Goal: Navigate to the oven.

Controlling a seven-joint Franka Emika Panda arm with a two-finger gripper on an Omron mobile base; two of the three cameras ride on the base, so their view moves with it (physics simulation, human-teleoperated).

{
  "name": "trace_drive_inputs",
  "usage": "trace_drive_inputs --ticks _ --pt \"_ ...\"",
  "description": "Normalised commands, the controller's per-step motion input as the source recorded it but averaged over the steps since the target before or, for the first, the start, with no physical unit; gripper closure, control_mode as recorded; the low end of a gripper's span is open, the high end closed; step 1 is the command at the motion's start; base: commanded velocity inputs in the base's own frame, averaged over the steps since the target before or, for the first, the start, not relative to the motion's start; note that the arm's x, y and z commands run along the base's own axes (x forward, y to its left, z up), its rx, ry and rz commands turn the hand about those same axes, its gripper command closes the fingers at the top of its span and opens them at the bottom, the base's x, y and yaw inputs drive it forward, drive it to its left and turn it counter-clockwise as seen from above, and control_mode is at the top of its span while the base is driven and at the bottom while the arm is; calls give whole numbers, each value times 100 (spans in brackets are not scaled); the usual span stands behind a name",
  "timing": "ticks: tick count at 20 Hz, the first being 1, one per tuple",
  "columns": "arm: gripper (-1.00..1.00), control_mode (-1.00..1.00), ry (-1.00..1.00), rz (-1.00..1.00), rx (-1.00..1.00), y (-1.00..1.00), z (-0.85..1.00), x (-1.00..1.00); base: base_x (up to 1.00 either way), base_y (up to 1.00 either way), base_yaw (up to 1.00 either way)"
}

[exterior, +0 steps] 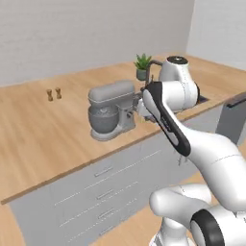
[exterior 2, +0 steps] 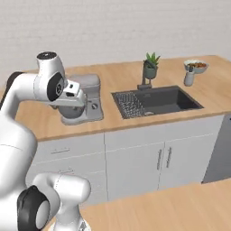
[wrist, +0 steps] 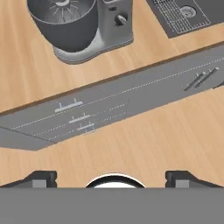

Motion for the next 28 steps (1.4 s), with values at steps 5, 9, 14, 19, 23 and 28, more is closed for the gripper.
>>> trace_drive_inputs --ticks 5,9,14,19,23,28 --pt "-100 100 0 0 0 0 0 0 -22 0 -65" --pt "-100 100 0 0 0 0 0 0 4 -24 -56" --pt "-100 100 0 0 0 0 0 0 25 -15 -69" --pt "-100 100 0 0 0 0 0 0 22 0 -76" --pt "-100 100 0 0 0 0 0 0 36 0 -67" --pt "-100 100 0 0 0 0 0 0 32 0 -56"
